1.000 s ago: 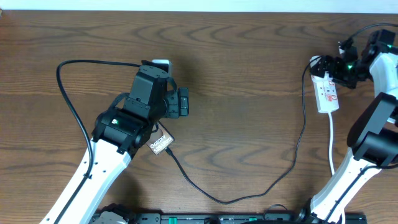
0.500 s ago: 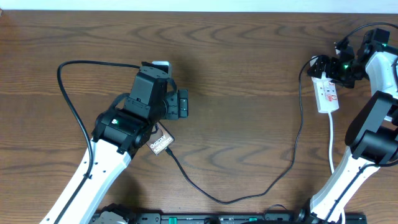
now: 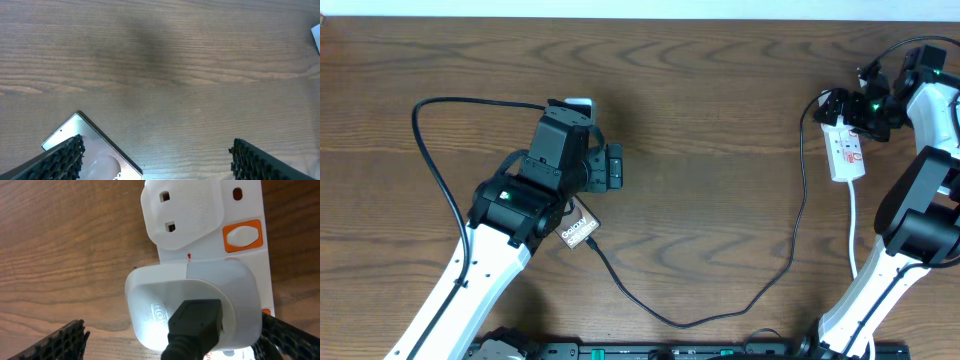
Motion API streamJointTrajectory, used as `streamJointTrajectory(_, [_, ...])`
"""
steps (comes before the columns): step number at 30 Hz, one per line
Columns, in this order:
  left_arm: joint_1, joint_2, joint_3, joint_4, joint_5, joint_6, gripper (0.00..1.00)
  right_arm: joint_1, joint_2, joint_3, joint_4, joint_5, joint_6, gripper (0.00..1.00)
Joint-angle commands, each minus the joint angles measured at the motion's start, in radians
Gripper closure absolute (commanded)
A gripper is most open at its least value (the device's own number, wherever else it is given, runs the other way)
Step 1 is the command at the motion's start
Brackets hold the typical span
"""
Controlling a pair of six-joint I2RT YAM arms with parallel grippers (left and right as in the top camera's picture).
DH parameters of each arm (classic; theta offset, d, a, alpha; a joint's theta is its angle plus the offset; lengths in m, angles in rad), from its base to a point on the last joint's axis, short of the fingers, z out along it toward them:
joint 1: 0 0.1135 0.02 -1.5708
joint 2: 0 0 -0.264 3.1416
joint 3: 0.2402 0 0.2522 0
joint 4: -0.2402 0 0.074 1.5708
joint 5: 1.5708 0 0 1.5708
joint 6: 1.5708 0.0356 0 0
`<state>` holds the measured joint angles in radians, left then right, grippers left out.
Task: Plug charger to phone and switch on socket
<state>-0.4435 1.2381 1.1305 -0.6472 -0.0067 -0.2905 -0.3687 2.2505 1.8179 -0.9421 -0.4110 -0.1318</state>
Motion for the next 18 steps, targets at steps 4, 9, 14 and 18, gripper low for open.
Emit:
streamJointTrajectory(4, [-0.002,-0.003,0.003,0.000,-0.013,0.010,0.08,0.041,0.029,-0.094,0.028,-0.127,0.027,0.01])
streamJointTrajectory(9, [-0.002,-0.003,0.003,0.000,-0.013,0.010,0.08,0.048,0.029,-0.137,0.051,-0.149,0.032,0.01])
streamJointTrajectory(14, [-0.002,-0.003,0.003,0.000,-0.013,0.010,0.08,0.058,0.028,-0.138,0.041,-0.142,0.042,0.01])
streamJointTrajectory(18, [-0.002,-0.003,0.003,-0.004,-0.013,0.010,0.08,0.056,0.027,-0.130,0.041,-0.091,0.053,0.01])
